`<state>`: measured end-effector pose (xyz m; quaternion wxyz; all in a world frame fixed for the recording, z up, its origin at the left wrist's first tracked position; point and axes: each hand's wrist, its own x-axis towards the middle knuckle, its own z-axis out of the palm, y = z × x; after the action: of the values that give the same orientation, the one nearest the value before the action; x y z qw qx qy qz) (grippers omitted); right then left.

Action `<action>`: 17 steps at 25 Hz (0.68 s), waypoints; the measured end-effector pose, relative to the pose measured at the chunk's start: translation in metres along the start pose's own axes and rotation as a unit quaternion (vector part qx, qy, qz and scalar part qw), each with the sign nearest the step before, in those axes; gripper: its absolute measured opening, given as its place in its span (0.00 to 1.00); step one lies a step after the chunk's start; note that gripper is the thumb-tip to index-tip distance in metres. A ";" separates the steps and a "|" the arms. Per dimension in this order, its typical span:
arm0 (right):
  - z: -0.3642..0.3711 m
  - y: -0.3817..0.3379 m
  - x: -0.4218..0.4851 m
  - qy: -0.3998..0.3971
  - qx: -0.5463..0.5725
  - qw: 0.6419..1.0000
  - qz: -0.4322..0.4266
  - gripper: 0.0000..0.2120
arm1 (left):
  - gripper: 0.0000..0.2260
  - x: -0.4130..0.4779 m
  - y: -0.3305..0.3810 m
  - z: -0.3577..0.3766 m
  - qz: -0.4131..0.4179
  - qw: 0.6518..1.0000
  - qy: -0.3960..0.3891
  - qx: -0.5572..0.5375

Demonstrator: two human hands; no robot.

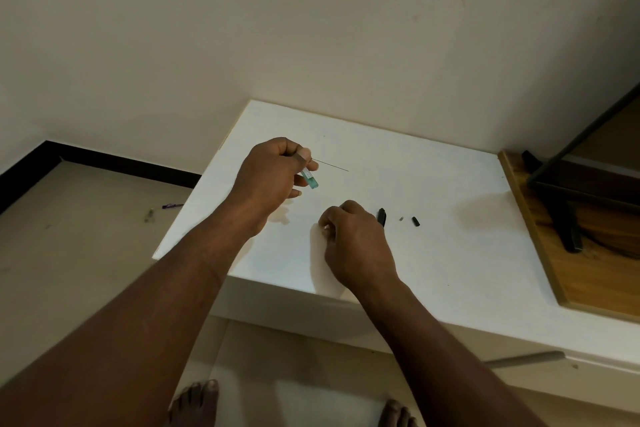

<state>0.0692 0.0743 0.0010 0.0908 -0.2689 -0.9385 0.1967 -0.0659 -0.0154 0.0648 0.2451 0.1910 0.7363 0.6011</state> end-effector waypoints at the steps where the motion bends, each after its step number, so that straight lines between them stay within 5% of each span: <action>1: 0.000 0.001 0.001 -0.007 -0.003 1.000 0.006 0.16 | 0.09 0.000 0.000 0.000 0.001 1.000 -0.001 0.001; 9: -0.005 0.005 0.000 0.033 -0.019 0.998 0.044 0.12 | 0.08 0.000 -0.001 0.002 0.010 1.000 -0.007 0.008; 17: -0.010 0.006 0.002 -0.012 -0.006 0.997 0.072 0.15 | 0.07 0.000 -0.002 0.004 0.021 1.000 -0.004 0.007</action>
<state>0.0731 0.0836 0.0071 0.0633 -0.3342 -0.9188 0.2002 -0.0633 -0.0126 0.0625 0.2337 0.2103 0.7353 0.6004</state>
